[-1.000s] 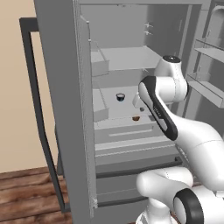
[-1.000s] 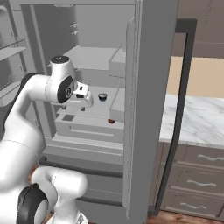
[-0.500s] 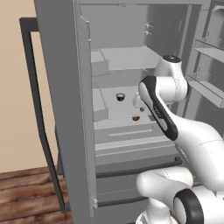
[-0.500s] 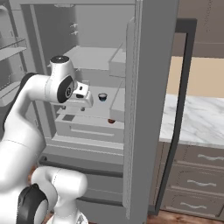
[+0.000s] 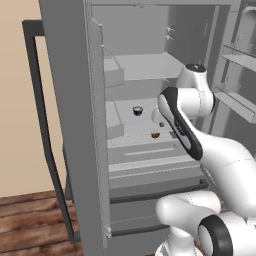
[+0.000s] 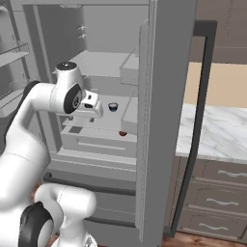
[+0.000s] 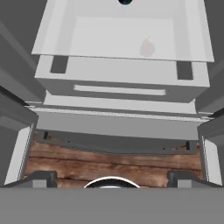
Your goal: Fully open the fridge drawer.
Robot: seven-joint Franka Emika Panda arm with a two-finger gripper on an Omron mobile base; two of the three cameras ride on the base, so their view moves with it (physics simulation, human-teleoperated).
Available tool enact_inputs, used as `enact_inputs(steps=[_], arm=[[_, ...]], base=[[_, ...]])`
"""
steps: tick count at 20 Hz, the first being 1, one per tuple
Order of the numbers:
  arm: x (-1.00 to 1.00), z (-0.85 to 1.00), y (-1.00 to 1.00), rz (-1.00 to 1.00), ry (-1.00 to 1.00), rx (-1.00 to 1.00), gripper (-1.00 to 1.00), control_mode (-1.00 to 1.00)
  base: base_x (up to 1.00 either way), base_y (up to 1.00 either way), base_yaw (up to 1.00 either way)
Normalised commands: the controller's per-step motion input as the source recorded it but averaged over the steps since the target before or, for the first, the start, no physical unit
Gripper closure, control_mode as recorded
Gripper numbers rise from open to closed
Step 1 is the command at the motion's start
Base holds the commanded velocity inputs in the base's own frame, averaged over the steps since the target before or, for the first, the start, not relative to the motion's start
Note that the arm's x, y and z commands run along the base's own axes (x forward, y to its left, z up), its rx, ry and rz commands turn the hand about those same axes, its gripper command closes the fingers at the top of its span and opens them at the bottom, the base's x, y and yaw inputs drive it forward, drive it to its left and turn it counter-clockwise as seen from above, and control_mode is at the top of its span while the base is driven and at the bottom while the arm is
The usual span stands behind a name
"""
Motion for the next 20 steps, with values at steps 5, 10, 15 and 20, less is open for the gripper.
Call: enact_inputs(steps=[5,10,15,20], arm=[[0.38,-0.33,0.01,0.00,0.00,0.00,-1.00,-1.00],[0.29,-0.57,0.00,0.00,0.04,0.00,-1.00,-1.00],[0.37,-0.35,0.00,0.00,0.00,0.00,-1.00,-1.00],[0.26,-0.10,0.00,0.00,0.00,0.00,-1.00,-1.00]], base=[[0.00,0.00,0.00],[0.00,0.00,0.00],[0.00,0.00,0.00],[0.00,0.00,0.00]])
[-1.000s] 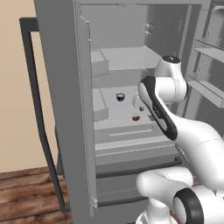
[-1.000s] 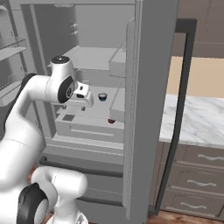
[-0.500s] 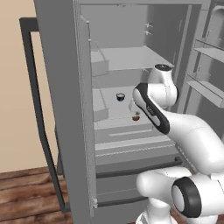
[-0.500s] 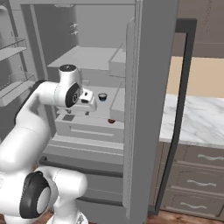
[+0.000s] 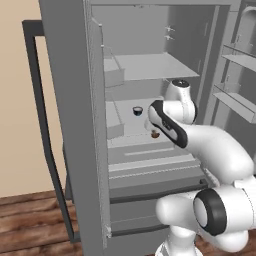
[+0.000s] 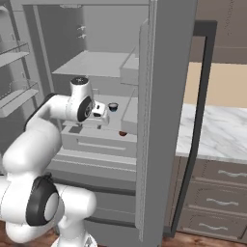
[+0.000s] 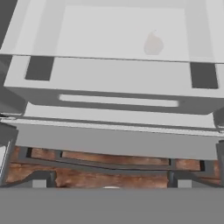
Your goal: Fully open the fridge drawer.
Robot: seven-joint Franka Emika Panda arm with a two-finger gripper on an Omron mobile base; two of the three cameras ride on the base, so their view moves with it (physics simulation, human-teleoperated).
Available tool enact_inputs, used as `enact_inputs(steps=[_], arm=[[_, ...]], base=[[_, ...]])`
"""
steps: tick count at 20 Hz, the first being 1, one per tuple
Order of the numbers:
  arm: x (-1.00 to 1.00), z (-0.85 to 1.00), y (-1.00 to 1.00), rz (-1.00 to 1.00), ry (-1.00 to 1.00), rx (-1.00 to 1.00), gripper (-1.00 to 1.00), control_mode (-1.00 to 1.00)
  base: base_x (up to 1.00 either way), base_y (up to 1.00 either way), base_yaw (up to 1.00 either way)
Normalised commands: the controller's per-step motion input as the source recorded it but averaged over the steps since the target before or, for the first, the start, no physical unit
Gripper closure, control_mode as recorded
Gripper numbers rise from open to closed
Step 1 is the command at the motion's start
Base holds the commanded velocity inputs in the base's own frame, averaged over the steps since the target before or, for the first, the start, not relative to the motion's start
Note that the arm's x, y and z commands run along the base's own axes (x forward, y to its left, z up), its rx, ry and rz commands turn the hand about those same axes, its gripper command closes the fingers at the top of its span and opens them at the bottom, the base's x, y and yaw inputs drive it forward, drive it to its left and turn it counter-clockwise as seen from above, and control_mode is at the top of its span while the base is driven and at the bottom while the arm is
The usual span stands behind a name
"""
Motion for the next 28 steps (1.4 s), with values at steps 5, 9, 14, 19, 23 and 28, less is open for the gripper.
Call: enact_inputs(steps=[5,9,14,19,23,28], arm=[[0.44,-0.01,0.00,0.00,0.00,0.00,-1.00,-1.00],[0.53,-0.02,0.00,0.00,0.00,0.00,-1.00,-1.00],[0.53,-0.11,0.00,0.00,0.00,0.00,-1.00,-1.00],[0.43,-0.19,0.00,0.00,0.00,0.00,-1.00,-1.00],[0.39,-0.21,0.00,0.00,0.00,0.00,-1.00,-1.00],[0.35,-0.29,0.00,0.00,0.00,0.00,-1.00,-1.00]], base=[[0.00,0.00,0.00],[0.00,0.00,0.00],[0.00,0.00,0.00],[0.00,0.00,0.00],[0.00,0.00,0.00],[0.00,0.00,0.00]])
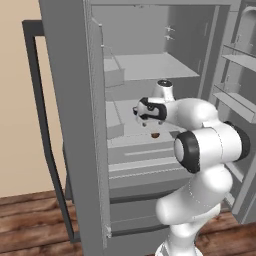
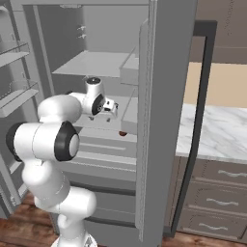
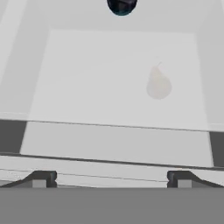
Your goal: Fully open the fridge drawer.
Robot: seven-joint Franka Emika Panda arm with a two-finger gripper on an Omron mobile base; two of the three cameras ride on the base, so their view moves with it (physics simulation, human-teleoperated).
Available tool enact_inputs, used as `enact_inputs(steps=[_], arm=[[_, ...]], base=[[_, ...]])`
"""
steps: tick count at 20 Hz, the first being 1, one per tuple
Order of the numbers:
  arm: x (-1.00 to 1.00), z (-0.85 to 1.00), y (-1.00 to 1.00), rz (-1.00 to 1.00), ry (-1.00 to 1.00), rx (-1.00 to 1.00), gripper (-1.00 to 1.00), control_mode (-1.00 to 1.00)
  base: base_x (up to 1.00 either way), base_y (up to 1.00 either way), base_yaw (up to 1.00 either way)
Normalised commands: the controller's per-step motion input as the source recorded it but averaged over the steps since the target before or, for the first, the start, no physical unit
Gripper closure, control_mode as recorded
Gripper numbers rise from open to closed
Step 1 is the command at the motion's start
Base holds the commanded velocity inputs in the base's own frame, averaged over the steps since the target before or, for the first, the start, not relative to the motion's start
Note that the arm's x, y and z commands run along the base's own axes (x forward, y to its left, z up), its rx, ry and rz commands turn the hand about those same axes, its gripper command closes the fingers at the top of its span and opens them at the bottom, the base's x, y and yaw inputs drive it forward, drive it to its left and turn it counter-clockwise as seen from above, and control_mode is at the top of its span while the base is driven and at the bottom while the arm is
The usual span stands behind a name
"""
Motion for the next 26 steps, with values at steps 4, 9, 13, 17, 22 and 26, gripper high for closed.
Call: enact_inputs(steps=[4,9,13,17,22,26], arm=[[0.24,-0.30,0.00,0.00,0.00,0.00,-1.00,-1.00],[0.03,-0.32,0.00,0.00,0.00,0.00,-1.00,-1.00],[0.00,-0.30,0.00,0.00,0.01,-0.02,-1.00,-1.00],[0.00,-0.30,0.00,0.00,0.01,-0.03,-1.00,-1.00],[0.00,-0.35,0.00,0.00,0.03,-0.02,-1.00,-1.00],[-0.08,-0.48,0.00,0.00,0.06,-0.07,-1.00,-1.00]], base=[[0.00,0.00,0.00],[0.00,0.00,0.00],[0.00,0.00,0.00],[0.00,0.00,0.00],[0.00,0.00,0.00],[0.00,0.00,0.00]])
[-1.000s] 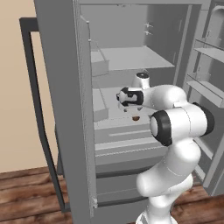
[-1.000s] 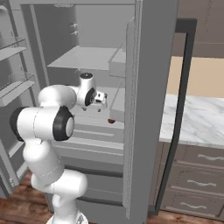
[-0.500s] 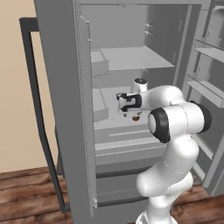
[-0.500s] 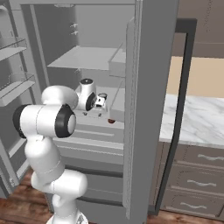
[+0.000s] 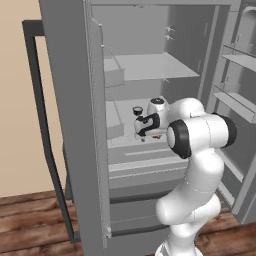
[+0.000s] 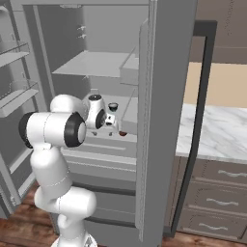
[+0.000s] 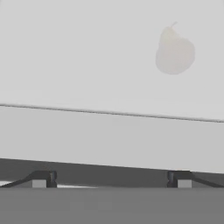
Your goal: Fully open the fridge drawer.
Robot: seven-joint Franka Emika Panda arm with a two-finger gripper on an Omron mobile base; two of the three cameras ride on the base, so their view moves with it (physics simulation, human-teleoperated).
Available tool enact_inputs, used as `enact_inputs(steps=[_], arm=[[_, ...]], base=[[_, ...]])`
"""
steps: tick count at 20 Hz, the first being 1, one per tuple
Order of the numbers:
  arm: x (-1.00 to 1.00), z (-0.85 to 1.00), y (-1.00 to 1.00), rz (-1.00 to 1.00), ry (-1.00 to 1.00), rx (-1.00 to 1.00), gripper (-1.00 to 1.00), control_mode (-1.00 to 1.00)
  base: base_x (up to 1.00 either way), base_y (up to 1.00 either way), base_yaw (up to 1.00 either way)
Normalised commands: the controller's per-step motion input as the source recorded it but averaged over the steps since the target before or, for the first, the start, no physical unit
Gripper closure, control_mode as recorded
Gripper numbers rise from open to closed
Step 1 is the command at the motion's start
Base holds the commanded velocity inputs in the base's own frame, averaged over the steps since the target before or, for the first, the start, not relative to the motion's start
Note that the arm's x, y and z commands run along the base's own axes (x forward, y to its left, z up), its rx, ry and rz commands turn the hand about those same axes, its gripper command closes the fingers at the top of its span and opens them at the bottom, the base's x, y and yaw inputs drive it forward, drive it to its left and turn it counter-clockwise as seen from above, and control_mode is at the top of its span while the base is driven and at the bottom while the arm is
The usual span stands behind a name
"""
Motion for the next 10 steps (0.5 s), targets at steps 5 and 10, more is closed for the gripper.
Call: enact_inputs(steps=[5,10], arm=[[-0.59,-0.51,-0.07,0.00,0.06,-0.06,-1.00,-1.00],[-0.98,-0.41,-0.14,0.00,0.03,-0.01,-1.00,-1.00]], base=[[0.00,0.00,0.00],[0.00,0.00,0.00]])
